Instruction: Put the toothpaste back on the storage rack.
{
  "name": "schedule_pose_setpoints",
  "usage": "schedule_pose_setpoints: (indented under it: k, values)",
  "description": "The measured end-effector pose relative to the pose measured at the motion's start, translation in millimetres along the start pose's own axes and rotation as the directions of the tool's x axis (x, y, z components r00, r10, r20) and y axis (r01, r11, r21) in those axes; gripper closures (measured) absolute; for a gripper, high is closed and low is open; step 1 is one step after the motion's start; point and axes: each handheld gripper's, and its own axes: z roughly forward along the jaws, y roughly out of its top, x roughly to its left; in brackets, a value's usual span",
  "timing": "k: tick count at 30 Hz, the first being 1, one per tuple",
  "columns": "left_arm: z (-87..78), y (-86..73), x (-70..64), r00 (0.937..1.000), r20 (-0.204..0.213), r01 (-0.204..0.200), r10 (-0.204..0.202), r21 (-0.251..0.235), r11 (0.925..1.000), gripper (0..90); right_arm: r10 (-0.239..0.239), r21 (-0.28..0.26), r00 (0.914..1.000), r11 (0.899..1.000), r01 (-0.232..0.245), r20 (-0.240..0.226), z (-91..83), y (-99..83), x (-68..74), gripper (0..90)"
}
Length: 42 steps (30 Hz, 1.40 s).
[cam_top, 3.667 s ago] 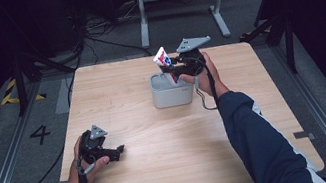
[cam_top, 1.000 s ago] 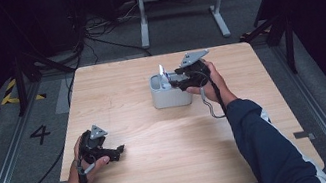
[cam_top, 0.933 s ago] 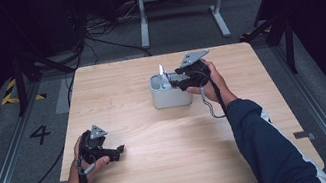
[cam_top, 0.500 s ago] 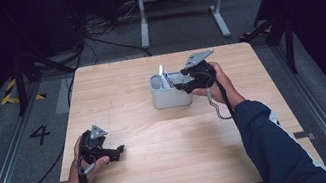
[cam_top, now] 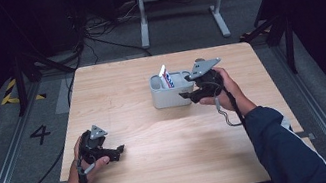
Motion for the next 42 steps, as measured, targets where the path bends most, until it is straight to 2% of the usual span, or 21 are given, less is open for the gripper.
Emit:
schedule_pose_setpoints:
  k: [6,9,14,19,25,32,36,42]
  values:
    - [-0.2,0.0,-0.1,1.0000,-0.003,0.000,0.000,0.001,1.0000,0.5,-0.038,0.009,0.9993,0.999,0.038,-0.006,-12.7,-10.4,9.4,34.9]
    - [-0.2,0.0,-0.1,1.0000,-0.003,0.000,0.000,0.002,1.0000,0.5,-0.041,0.010,0.9991,0.999,0.041,-0.009,-17.6,-16.5,11.1,34.5]
    - [-0.2,0.0,-0.1,1.0000,-0.003,0.000,0.000,0.001,1.0000,0.5,-0.044,0.012,0.9990,0.999,0.044,0.005,-25.2,-24.3,11.4,34.4]
    - [-0.1,-0.1,0.0,1.0000,0.001,0.001,-0.001,0.000,1.0000,0.5,-0.028,0.003,0.9994,1.000,0.028,0.022,-36.7,-36.7,11.7,34.2]
    - [-0.1,-0.1,0.0,1.0000,0.001,0.000,0.000,0.000,1.0000,0.5,-0.044,0.012,0.9982,0.999,0.043,0.040,-47.1,-47.8,13.3,33.9]
    - [-0.1,-0.1,0.0,1.0000,0.001,0.000,0.000,0.000,1.0000,0.5,-0.039,0.023,0.9981,0.999,0.038,0.047,-57.2,-58.2,13.0,32.9]
    - [-0.1,-0.1,0.0,1.0000,0.000,0.000,0.000,0.001,1.0000,0.5,-0.027,0.005,0.9983,1.000,0.027,0.052,-64.0,-63.3,12.9,32.9]
    - [-0.1,-0.1,0.0,1.0000,0.001,0.000,0.000,0.001,1.0000,0.5,-0.035,0.026,0.9976,0.999,0.034,0.060,-70.2,-77.4,15.9,32.6]
